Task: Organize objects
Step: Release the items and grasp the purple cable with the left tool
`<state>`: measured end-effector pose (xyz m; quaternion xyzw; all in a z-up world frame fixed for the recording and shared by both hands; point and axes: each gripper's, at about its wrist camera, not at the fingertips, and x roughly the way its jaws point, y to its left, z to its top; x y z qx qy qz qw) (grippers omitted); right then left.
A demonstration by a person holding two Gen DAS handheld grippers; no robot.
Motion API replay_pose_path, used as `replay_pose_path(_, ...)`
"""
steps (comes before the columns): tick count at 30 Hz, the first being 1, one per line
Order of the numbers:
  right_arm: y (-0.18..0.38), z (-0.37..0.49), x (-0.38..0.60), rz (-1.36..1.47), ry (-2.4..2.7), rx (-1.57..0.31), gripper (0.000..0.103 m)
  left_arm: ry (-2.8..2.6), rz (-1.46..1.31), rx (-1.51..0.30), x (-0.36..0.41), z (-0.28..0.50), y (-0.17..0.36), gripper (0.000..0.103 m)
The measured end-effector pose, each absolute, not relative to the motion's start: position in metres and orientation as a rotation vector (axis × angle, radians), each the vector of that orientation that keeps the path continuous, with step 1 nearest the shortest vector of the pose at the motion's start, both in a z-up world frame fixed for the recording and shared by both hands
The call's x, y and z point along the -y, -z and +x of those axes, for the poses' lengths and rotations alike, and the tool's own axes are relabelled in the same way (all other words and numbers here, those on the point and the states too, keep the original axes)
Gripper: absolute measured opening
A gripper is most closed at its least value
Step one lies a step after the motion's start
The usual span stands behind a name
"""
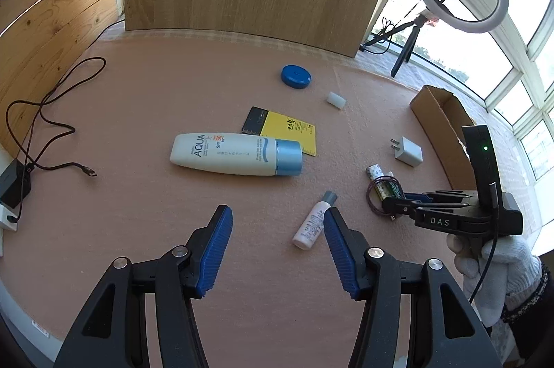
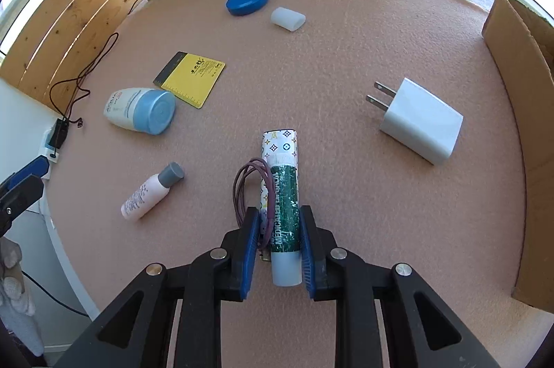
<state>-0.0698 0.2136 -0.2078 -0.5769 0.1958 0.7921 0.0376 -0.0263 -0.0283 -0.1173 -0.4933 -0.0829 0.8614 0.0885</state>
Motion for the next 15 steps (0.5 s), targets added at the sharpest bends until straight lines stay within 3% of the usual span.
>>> replay_pose_path(5, 0.204, -0.035, -0.225, -1.733, -2.391, -0.58, 0.022, -2.513, -1.474, 0.207, 0.008, -0.031, 0.124, 0.059)
replay_pose_path(9, 0.198, -0.015, -0.237, -1.69, -2.353, -0.539, 0.041, -2.463, -1.478, 0.167, -0.014, -0.036, 0.13, 0.059)
replay_pose_path(15, 0.195, 0.015, -0.263, -1.639, -2.262, -0.539, 0.041, -2.361, -1.489, 0.068, -0.064, -0.045, 0.146, 0.059)
